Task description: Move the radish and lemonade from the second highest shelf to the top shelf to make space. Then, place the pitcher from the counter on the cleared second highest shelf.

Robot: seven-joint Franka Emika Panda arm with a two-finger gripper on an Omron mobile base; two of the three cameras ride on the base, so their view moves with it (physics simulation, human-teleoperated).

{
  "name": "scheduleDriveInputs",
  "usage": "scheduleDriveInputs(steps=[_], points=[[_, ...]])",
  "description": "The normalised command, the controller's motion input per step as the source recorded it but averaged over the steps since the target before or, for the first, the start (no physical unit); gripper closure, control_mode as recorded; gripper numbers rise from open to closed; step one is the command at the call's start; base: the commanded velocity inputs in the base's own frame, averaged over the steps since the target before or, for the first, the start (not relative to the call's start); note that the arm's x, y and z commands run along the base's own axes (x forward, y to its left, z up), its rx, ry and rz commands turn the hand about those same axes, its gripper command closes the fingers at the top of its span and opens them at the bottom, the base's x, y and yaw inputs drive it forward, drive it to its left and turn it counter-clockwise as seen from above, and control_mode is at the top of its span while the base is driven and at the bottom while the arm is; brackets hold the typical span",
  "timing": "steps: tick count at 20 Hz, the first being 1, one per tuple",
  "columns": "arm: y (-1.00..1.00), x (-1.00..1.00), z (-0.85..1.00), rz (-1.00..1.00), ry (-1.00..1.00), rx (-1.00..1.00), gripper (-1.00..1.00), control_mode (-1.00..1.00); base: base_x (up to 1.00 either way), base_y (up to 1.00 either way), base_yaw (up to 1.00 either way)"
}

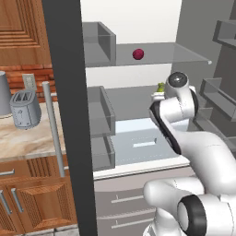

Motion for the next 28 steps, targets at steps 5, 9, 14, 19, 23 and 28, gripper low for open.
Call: scheduleDriveInputs(steps=[5, 9, 14, 19, 23, 28], points=[[-0.18, 0.5, 0.0, -0.03, 0.06, 0.03, -1.0, -1.0, 0.0, 0.0, 0.0], [-0.21, 0.46, -0.07, 0.0, 0.01, 0.01, -1.0, -1.0, 0.0, 0.0, 0.0], [-0.13, 0.43, -0.16, 0.0, 0.0, 0.0, -1.0, -1.0, 0.0, 0.0, 0.0], [-0.06, 0.41, -0.21, 0.0, 0.0, 0.0, -1.0, -1.0, 0.0, 0.0, 0.0], [-0.02, 0.39, -0.2, 0.0, 0.0, 0.0, -1.0, -1.0, 0.0, 0.0, 0.0], [-0.05, 0.4, -0.19, 0.0, 0.0, 0.0, -1.0, -1.0, 0.0, 0.0, 0.0]])
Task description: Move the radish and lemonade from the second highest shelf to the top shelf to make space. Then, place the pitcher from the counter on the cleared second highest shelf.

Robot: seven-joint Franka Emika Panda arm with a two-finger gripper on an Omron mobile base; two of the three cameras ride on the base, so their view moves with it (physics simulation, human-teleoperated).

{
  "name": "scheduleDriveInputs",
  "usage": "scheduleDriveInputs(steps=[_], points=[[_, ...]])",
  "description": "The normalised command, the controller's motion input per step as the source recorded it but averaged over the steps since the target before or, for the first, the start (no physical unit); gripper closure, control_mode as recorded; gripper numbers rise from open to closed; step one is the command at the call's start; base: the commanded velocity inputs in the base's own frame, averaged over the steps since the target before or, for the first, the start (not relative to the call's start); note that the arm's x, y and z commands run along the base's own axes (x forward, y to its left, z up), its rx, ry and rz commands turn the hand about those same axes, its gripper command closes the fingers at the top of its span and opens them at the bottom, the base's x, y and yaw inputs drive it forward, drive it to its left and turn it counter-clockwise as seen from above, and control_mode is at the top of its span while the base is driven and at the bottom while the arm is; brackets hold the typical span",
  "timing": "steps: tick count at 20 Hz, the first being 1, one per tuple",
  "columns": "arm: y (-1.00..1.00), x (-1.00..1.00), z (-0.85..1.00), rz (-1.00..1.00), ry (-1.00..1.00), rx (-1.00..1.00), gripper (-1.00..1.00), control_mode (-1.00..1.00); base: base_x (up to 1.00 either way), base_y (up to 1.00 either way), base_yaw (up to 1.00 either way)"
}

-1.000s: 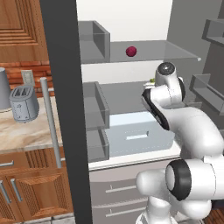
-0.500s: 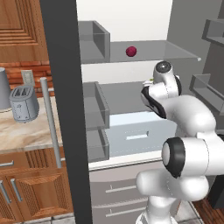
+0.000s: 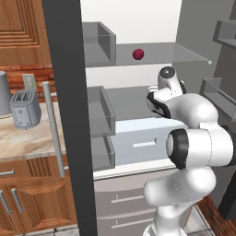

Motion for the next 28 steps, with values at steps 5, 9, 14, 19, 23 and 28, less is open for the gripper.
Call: scheduleDriveInputs(steps=[5, 9, 14, 19, 23, 28], points=[[-0.02, 0.39, -0.15, 0.0, 0.0, 0.0, -1.0, -1.0, 0.0, 0.0, 0.0], [-0.04, 0.38, -0.12, 0.0, 0.0, 0.0, -1.0, -1.0, 0.0, 0.0, 0.0], [-0.08, 0.35, -0.07, 0.0, 0.0, 0.0, -1.0, -1.0, 0.0, 0.0, 0.0], [-0.11, 0.28, -0.05, -0.01, 0.0, 0.0, -1.0, -1.0, 0.0, 0.0, 0.0], [-0.12, 0.24, -0.09, -0.02, 0.0, 0.0, -1.0, -1.0, 0.0, 0.0, 0.0], [-0.08, 0.26, -0.1, -0.02, 0.0, 0.0, -1.0, -1.0, 0.0, 0.0, 0.0]])
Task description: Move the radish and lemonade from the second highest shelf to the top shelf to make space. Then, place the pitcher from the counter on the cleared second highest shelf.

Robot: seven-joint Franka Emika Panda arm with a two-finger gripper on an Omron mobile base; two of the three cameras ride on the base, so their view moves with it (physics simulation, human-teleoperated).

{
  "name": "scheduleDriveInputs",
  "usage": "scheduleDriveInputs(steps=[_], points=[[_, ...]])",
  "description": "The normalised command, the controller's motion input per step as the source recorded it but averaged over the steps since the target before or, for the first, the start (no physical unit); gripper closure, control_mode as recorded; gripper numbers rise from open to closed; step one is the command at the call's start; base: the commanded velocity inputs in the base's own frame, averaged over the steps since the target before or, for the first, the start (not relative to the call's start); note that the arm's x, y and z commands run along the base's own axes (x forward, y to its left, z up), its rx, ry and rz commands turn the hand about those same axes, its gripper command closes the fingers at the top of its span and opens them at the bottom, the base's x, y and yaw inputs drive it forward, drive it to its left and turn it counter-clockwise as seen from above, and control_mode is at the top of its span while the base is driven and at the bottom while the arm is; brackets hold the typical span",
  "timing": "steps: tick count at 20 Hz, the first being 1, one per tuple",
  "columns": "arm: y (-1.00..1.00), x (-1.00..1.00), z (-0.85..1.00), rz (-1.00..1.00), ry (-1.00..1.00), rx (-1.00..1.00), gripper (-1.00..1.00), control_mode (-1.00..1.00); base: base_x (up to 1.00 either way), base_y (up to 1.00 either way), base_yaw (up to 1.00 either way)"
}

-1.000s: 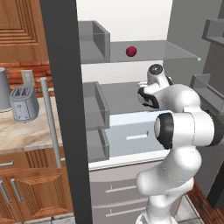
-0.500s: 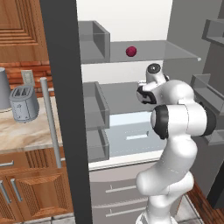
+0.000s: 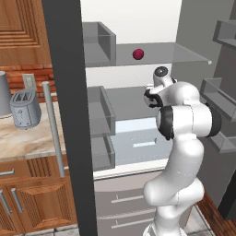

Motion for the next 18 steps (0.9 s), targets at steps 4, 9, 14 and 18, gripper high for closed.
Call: scheduleDriveInputs(steps=[4, 9, 14, 18], points=[[-0.09, 0.26, -0.11, -0.02, 0.0, 0.0, -1.0, -1.0, 0.0, 0.0, 0.0], [-0.08, 0.26, -0.1, -0.02, 0.0, 0.0, -1.0, -1.0, 0.0, 0.0, 0.0], [-0.09, 0.22, -0.13, -0.01, 0.0, 0.0, -1.0, -1.0, 0.0, 0.0, 0.0], [-0.05, 0.19, -0.14, -0.01, -0.01, 0.0, -1.0, -1.0, 0.0, 0.0, 0.0]])
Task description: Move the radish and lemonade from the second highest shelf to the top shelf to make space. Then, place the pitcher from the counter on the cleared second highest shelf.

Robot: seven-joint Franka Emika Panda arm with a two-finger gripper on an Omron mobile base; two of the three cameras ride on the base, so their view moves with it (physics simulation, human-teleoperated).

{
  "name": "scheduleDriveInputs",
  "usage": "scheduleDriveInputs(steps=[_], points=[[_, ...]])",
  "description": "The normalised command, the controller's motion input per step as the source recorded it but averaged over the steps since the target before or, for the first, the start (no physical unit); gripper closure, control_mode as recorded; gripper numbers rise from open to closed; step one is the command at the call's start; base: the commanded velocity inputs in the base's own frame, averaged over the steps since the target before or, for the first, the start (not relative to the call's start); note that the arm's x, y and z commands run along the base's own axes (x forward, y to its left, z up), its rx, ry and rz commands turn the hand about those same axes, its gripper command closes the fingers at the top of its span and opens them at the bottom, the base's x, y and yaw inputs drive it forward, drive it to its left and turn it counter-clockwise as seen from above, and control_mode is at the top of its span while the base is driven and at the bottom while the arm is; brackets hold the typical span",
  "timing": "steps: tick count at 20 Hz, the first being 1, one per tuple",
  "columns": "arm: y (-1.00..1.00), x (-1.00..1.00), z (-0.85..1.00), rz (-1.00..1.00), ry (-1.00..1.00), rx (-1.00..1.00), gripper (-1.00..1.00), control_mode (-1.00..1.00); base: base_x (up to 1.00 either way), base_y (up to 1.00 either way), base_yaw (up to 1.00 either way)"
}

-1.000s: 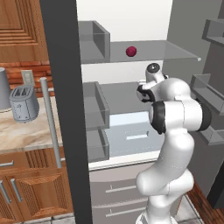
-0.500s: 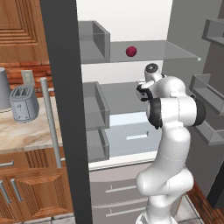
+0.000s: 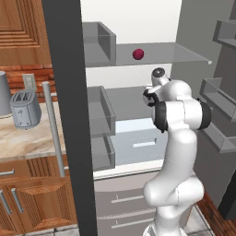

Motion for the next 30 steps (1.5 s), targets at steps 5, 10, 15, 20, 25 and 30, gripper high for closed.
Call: scheduleDriveInputs(steps=[5, 10, 15, 20, 25, 30], points=[[-0.04, 0.18, -0.13, -0.01, -0.02, 0.0, -1.0, -1.0, 0.0, 0.0, 0.0], [-0.04, 0.15, -0.11, -0.01, -0.03, 0.0, -1.0, -1.0, 0.0, 0.0, 0.0], [-0.01, 0.13, -0.08, 0.0, -0.03, 0.0, 1.0, -1.0, 0.0, 0.0, 0.0], [0.0, 0.03, -0.06, 0.0, 0.0, 0.0, 1.0, -1.0, 0.0, 0.0, 0.0], [0.0, 0.0, -0.02, 0.0, -0.01, 0.0, 1.0, -1.0, 0.0, 0.0, 0.0], [0.0, -0.34, -0.06, 0.0, -0.13, 0.0, 1.0, -1.0, 0.0, 0.0, 0.0]])
